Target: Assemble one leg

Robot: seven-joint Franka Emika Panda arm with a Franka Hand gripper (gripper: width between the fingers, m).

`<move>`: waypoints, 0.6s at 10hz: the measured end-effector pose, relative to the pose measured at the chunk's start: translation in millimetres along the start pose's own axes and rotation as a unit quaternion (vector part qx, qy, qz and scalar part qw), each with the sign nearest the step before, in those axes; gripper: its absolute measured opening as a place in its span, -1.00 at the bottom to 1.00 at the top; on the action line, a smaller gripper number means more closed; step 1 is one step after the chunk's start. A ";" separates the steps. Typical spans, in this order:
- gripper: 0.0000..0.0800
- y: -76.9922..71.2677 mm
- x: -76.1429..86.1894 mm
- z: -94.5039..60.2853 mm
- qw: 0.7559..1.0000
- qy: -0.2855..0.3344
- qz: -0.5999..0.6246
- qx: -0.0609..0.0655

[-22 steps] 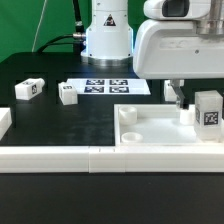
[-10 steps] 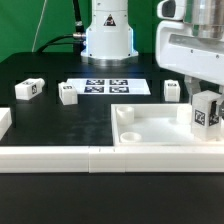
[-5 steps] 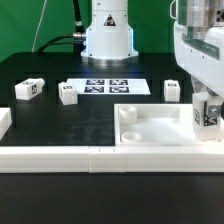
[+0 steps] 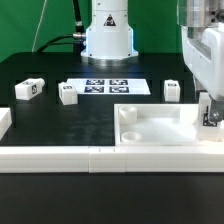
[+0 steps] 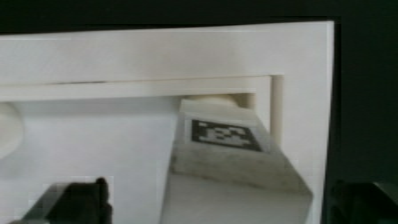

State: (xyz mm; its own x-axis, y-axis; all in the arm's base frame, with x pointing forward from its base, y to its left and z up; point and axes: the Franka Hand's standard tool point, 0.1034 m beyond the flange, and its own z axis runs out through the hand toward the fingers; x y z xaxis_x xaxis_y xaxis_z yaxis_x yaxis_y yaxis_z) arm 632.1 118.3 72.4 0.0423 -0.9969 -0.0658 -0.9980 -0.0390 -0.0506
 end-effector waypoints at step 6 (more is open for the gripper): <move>0.62 0.5 0.9 2.6 0.946 0.005 -0.324 -0.003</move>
Offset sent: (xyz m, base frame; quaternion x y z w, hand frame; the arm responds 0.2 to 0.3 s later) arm 0.0056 0.0048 -0.0030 -0.0082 0.0092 -0.3180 0.9480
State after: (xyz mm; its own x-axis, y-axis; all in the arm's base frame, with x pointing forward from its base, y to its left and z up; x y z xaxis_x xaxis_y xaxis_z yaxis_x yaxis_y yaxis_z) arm 631.8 117.5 69.7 0.6450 -0.7641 -0.0142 -0.7629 -0.6427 -0.0707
